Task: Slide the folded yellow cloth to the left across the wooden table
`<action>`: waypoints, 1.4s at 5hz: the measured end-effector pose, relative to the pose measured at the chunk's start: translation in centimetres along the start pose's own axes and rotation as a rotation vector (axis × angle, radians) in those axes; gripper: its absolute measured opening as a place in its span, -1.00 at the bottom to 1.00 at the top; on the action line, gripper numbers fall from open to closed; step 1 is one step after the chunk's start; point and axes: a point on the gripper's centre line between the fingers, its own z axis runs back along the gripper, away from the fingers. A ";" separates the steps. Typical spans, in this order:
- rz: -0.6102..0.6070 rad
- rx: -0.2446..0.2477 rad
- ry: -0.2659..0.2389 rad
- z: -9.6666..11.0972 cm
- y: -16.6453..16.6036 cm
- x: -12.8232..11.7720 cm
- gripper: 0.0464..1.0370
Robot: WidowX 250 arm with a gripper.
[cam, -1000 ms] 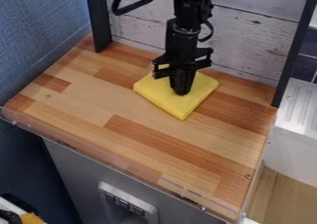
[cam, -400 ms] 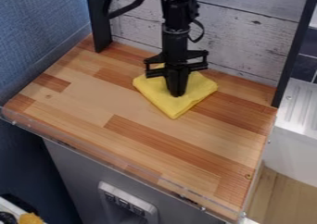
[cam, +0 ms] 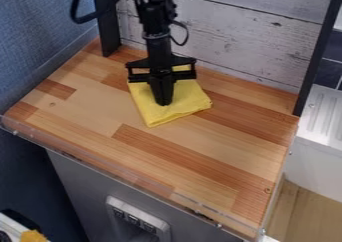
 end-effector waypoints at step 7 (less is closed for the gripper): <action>-0.441 0.112 -0.050 0.6 7.5 -3.6 -0.61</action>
